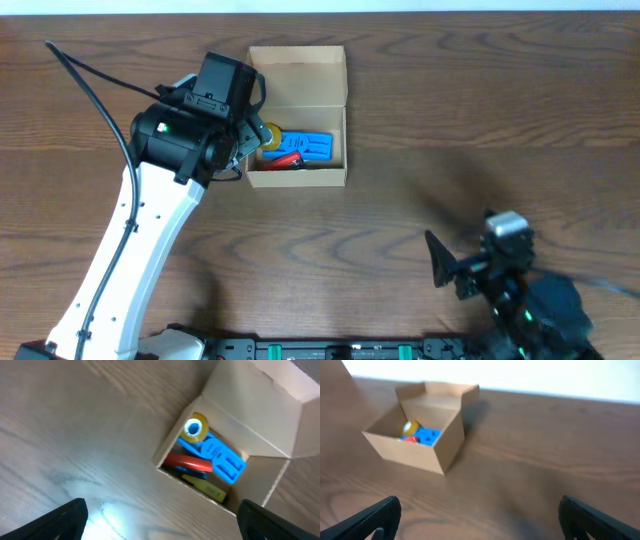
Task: Pack container
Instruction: 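Lower the tape roll into the box and open the left gripper, then raise both grippers to the box lid flaps on either side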
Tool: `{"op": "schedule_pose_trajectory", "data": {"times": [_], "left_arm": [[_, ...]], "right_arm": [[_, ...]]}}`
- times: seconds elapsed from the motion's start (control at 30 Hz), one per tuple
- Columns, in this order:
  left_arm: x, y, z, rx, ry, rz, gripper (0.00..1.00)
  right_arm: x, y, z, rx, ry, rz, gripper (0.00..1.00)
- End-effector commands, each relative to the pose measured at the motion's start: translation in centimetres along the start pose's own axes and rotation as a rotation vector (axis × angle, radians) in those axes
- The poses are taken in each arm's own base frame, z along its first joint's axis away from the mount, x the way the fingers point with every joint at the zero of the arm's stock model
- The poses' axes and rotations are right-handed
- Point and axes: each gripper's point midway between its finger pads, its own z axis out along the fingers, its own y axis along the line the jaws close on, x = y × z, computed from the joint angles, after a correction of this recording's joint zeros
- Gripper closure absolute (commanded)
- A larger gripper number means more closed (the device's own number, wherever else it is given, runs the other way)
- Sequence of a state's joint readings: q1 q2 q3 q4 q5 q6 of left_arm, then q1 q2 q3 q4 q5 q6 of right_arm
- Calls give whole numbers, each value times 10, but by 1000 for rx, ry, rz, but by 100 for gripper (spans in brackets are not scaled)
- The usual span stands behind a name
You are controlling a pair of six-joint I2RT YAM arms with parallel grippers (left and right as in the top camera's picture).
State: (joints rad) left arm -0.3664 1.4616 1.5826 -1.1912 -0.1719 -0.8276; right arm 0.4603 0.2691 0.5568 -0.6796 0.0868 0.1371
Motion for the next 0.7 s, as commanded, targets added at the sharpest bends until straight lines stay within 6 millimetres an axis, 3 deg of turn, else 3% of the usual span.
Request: {"op": "schedule_pose_trajectory", "data": {"times": [0.0,0.1,0.2,0.33,0.37,0.47,0.53,0.57,0.63,0.67], "left_arm": [[-5,-14,-4,90,19,75,5],[-19,-21,-3,171,23,48,5],[-48,-15,-1,206,-30,-30,5],[-90,-2,1,219,-135,-133,4],[-98,1,2,220,-155,-150,0],[-120,13,8,198,-211,-196,39],[-130,20,16,183,-222,-228,55],[-133,22,21,177,-223,-245,68],[-141,28,36,158,-215,-289,93],[-143,30,43,152,-210,-304,94]], "right_arm": [[-23,0,12,29,43,14,1],[-53,3,30,43,90,10,1],[-79,0,54,79,165,17,1],[-102,-9,94,126,267,30,1],[-105,-12,106,135,285,33,3],[-107,-23,146,165,340,49,23],[-103,-26,170,152,374,64,38],[-100,-26,182,135,391,77,46],[-91,-26,208,90,421,134,71],[-87,-26,218,75,428,161,80]]}}
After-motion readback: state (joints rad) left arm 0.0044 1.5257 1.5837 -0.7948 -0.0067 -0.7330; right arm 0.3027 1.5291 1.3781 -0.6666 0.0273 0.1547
